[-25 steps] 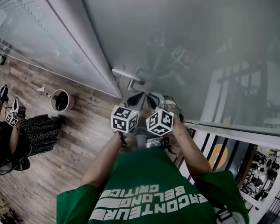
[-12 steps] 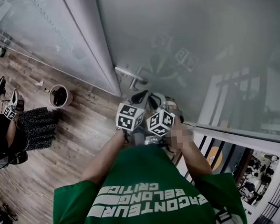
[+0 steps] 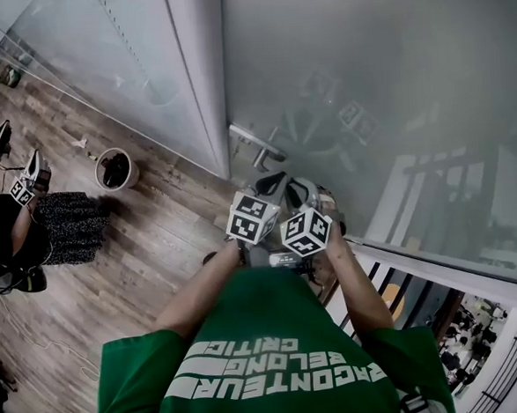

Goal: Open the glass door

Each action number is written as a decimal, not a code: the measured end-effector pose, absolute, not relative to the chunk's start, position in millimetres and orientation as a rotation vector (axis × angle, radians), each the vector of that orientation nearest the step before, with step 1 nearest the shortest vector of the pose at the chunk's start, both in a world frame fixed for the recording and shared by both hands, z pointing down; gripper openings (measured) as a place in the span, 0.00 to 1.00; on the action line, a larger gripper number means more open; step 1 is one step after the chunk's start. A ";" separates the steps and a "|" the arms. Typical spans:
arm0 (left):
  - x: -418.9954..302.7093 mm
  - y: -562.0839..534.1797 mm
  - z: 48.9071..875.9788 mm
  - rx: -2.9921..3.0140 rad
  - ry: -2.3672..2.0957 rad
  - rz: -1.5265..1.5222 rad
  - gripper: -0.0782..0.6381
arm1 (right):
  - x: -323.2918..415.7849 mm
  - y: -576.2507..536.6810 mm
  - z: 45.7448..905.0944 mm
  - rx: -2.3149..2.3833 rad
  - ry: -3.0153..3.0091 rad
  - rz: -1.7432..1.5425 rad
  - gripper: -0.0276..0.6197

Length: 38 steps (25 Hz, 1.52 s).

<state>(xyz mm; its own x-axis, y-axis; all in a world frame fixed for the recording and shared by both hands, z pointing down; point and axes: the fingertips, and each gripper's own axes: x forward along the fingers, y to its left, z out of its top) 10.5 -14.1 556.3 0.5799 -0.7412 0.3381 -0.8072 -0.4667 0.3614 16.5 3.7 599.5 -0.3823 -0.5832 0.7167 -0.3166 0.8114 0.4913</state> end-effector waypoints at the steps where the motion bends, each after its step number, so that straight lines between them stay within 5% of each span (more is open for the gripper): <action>1: 8.2 -15.9 558.6 2.324 -1.245 0.186 0.13 | 15.4 2.4 601.2 0.664 -1.998 -0.330 0.14; 38: -4.0 -42.1 580.3 2.305 -1.297 0.273 0.13 | 10.6 -33.9 628.2 0.677 -2.060 -0.289 0.15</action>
